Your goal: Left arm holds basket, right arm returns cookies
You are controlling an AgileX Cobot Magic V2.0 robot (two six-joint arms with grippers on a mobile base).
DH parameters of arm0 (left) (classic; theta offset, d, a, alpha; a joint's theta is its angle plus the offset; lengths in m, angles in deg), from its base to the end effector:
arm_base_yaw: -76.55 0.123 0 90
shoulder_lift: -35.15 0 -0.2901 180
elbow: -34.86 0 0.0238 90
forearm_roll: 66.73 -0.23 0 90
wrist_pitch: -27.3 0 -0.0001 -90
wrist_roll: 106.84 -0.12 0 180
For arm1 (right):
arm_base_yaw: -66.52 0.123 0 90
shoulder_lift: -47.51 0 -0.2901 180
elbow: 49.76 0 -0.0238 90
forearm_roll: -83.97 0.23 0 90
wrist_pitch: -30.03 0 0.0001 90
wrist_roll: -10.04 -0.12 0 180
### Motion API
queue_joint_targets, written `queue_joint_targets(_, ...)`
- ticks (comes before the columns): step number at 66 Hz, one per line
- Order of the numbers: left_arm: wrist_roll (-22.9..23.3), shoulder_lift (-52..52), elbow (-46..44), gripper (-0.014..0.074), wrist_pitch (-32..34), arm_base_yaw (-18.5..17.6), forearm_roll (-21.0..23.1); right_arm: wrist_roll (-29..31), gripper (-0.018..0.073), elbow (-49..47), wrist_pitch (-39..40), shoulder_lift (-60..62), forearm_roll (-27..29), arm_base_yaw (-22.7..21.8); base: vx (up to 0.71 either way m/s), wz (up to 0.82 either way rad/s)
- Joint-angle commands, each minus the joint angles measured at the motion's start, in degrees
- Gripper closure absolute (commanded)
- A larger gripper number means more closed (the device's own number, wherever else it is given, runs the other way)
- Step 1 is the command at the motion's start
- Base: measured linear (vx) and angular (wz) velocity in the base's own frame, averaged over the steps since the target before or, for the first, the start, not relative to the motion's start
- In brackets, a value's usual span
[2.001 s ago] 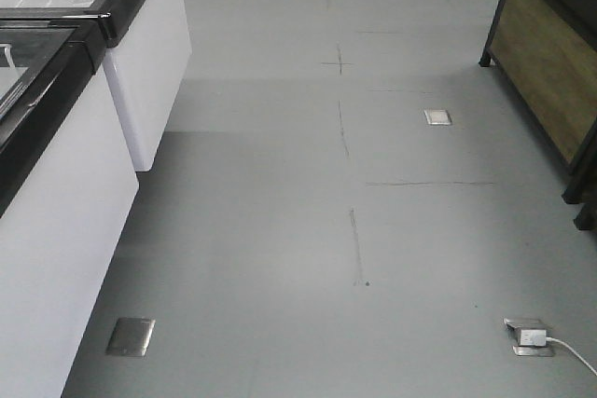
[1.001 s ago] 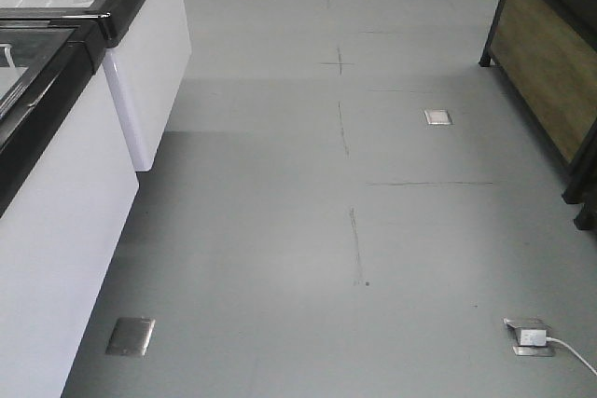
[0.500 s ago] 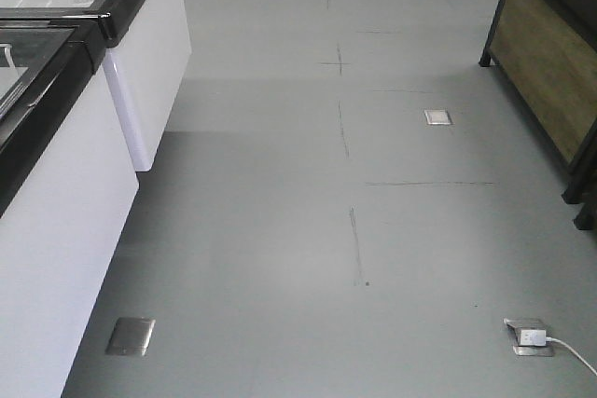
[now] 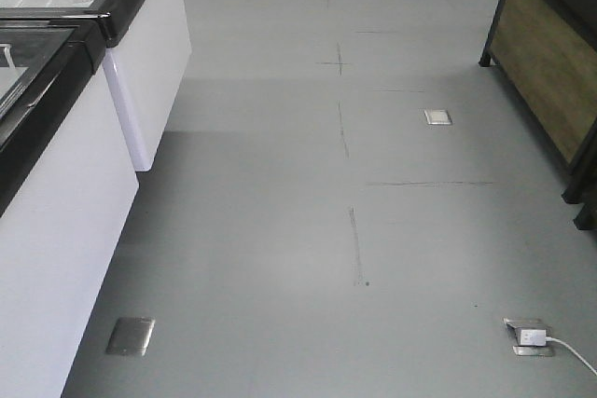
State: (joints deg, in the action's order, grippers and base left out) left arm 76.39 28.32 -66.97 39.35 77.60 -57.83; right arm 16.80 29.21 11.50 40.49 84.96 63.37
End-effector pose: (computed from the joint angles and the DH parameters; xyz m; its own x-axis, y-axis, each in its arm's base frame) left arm 0.0537 0.0048 0.2360 0.2947 -0.2014 -0.9341 0.0120 0.9782 -0.2071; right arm 0.0559 -0.0024 0.1681 -0.2540 -0.0876 -0.9632 0.0240 0.9950 -0.0968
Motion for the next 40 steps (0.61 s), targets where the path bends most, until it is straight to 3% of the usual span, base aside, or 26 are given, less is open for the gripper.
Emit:
queue_joint_targets(1,1.06,0.4,-4.89,0.0601,5.89,-0.09,-0.37,0.46,0.0556,0.93,4.07,0.71,-0.5,-0.28,0.0,0.0)
queue_joint_targets(12,0.68,-4.42,-15.21,0.0601,4.77,-0.09,-4.41,0.46,0.0556,0.93,4.04,0.71,-0.5,-0.28,0.0,0.0)
queue_joint_targets(24,0.61,-15.97,-28.58,0.06,1.27,-0.09,-5.2,0.46,0.0556,0.93,4.04,0.71,-0.5,-0.28,0.0,0.0)
queue_joint_targets(40,0.48,-34.62,-49.66,0.06,-15.24,-0.09,-15.83,0.46,0.0556,0.93,4.04,0.71,-0.5,-0.28,0.0,0.0)
